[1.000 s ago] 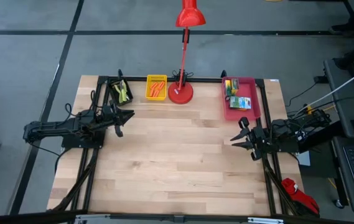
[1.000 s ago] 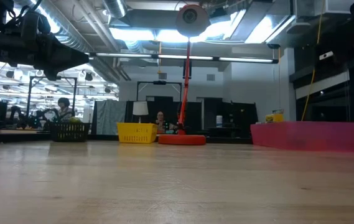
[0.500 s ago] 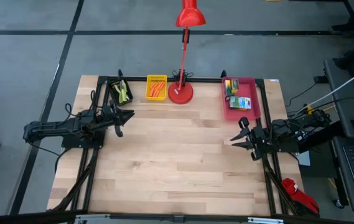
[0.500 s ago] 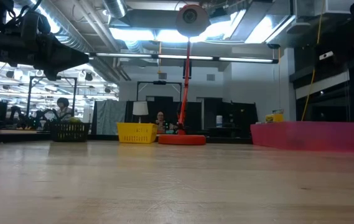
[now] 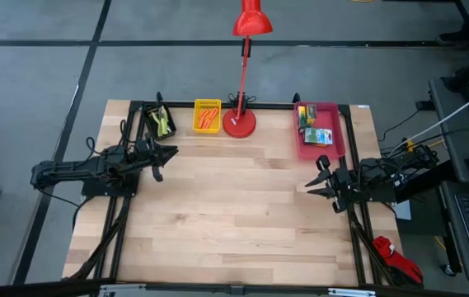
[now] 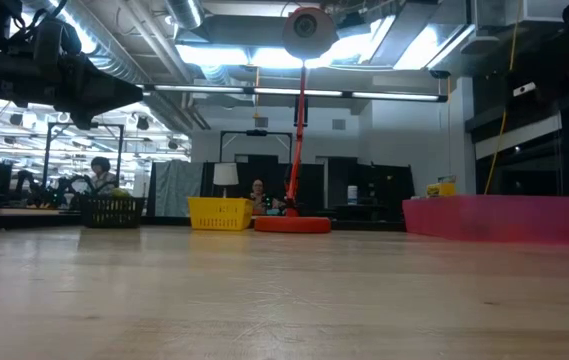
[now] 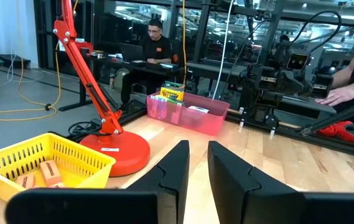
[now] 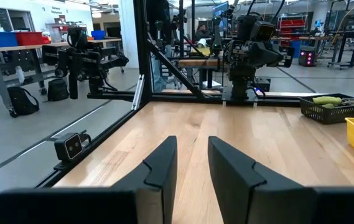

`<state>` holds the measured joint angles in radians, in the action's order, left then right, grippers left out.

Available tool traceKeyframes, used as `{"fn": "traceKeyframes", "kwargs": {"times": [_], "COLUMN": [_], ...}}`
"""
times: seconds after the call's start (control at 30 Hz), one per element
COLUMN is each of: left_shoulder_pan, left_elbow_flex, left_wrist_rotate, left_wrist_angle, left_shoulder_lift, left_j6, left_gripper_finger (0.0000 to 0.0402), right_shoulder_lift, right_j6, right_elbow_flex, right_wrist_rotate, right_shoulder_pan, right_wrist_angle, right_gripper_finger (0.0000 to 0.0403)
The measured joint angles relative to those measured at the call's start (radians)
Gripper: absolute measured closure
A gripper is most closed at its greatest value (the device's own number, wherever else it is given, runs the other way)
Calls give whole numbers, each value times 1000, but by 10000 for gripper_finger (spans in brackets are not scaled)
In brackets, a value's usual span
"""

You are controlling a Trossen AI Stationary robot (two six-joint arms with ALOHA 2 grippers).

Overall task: Pick & Place School Supplies
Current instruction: Return to Home Position

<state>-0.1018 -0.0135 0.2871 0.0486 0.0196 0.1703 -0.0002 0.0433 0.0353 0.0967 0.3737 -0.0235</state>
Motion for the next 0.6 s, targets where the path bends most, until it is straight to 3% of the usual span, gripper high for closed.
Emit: {"fn": "traceKeyframes", "kwargs": {"times": [0.6], "left_shoulder_pan": [0], "left_elbow_flex": [0], "left_wrist_rotate": [0], "left_wrist_angle": [0], "left_shoulder_lift": [0], "left_j6": [0], "left_gripper_finger": [345], "right_shoulder_lift": [0], "right_j6": [0], "right_elbow_flex": [0], "right_wrist_rotate": [0], "right_shoulder_pan": [0], "right_wrist_angle": [0], "right_gripper_finger": [309]}}
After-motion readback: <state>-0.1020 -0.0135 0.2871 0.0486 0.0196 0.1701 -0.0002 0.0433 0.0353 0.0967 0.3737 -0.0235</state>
